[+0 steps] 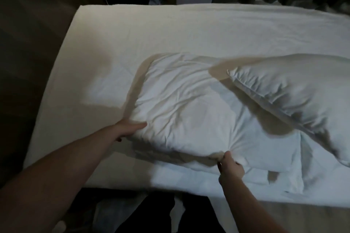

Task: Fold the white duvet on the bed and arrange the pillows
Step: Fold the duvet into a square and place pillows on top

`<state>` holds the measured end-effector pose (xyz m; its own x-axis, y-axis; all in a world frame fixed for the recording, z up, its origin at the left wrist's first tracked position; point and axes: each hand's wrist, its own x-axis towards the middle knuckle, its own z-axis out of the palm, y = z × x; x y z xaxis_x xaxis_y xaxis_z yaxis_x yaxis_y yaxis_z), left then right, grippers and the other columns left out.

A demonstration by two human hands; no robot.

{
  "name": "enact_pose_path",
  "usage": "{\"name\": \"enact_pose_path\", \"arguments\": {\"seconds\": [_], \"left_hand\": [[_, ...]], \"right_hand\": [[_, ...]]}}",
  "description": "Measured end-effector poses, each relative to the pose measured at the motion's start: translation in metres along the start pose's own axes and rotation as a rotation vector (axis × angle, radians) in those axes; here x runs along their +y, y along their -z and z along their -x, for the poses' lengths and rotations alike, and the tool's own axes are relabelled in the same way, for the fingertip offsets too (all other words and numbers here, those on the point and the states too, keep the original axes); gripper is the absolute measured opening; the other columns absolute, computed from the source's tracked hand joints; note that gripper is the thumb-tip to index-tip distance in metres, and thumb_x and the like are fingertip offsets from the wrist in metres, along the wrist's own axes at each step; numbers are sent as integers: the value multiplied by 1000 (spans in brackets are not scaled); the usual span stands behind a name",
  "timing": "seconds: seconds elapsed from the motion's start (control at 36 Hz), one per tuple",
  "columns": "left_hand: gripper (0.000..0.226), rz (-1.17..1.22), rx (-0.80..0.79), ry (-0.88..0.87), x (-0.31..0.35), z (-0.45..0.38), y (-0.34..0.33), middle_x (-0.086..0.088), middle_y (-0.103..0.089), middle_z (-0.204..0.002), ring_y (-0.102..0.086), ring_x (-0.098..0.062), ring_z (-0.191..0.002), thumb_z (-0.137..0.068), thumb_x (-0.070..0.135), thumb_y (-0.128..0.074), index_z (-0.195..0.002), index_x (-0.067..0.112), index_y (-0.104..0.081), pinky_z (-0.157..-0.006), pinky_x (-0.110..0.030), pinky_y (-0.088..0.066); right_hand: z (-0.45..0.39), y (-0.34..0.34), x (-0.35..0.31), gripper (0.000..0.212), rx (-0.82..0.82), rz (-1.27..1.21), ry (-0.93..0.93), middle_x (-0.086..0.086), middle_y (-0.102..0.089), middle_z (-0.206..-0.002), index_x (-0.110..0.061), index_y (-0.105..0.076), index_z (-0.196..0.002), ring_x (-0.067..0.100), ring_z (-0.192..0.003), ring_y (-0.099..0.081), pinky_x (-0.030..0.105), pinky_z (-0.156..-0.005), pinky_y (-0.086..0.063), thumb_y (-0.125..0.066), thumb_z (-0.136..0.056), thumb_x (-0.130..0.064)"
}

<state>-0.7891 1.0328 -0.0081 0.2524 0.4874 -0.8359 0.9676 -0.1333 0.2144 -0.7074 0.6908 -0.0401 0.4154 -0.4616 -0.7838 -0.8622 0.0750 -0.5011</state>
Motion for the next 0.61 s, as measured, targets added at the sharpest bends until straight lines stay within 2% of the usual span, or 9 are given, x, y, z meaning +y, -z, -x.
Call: {"name": "enact_pose_path", "arguments": {"seconds": [0.06,0.17,0.25,0.31,0.36,0.42,0.5,0.56,0.61], "left_hand": [[80,-40,37,-22,-1,-2,-11,-13,-55,-136,-60,-33,-110,-81,56,-71,-141,10,-45,-85,-37,-52],[77,-89,160,-75,-5,-1,-12,-20,-52,-142,-55,-34,-126,-83,42,-74,-142,2,-46,-101,-37,-47],[78,-48,129,-62,-12,-7,-11,-18,-57,-137,-59,-34,-117,-76,45,-78,-138,4,-52,-95,-39,-52],[76,33,104,-49,-13,-16,-9,-15,-60,-131,-62,-32,-109,-74,46,-79,-133,5,-56,-87,-37,-53],[80,150,85,-43,-10,-28,-8,-13,-63,-127,-63,-29,-104,-69,54,-79,-130,5,-58,-86,-36,-52],[88,241,46,-31,-5,-41,-5,-13,-63,-128,-63,-29,-106,-67,62,-77,-133,6,-56,-90,-37,-51],[106,280,-6,-3,4,-65,-3,-9,-61,-131,-61,-31,-112,-56,73,-78,-139,11,-52,-98,-41,-48],[121,271,-36,21,12,-81,-8,-7,-64,-129,-63,-29,-110,-40,80,-81,-137,12,-54,-101,-43,-47],[123,228,-42,5,16,-96,-15,-5,-63,-130,-62,-27,-113,-37,84,-78,-135,12,-56,-104,-41,-45]], "right_hand": [[-3,7,10,25,29,-1,60,6,-58,-77,-5,-58,-80,25,-73,-59,42,-77,-57,-72,-79,-25],[-7,21,20,16,5,-36,120,11,-64,-85,-5,-60,-97,22,-71,-61,28,-56,-57,-68,-89,-17],[-15,20,28,21,16,2,91,12,-66,-84,-5,-62,-94,30,-82,-66,47,-82,-59,-71,-86,-23],[-20,18,34,25,-20,-32,43,12,-67,-85,-6,-61,-88,30,-83,-67,46,-85,-56,-73,-85,-28],[-22,16,36,42,-35,-70,17,17,-66,-86,-7,-57,-79,25,-74,-63,42,-75,-55,-79,-78,-44],[-26,17,41,65,-22,-101,-62,12,-58,-93,-8,-56,-94,20,-72,-54,40,-72,-54,-82,-65,-61],[-41,14,47,126,45,-68,-203,7,-49,-128,-12,-35,-143,24,-98,-57,52,-93,-52,-79,-47,-79],[-59,9,51,150,23,-41,-225,5,-48,-142,-13,-28,-150,29,-116,-57,57,-93,-50,-72,-31,-92],[-83,-1,57,150,-31,-71,-199,3,-53,-141,-17,-34,-148,27,-117,-59,56,-84,-52,-69,-24,-95]]}}
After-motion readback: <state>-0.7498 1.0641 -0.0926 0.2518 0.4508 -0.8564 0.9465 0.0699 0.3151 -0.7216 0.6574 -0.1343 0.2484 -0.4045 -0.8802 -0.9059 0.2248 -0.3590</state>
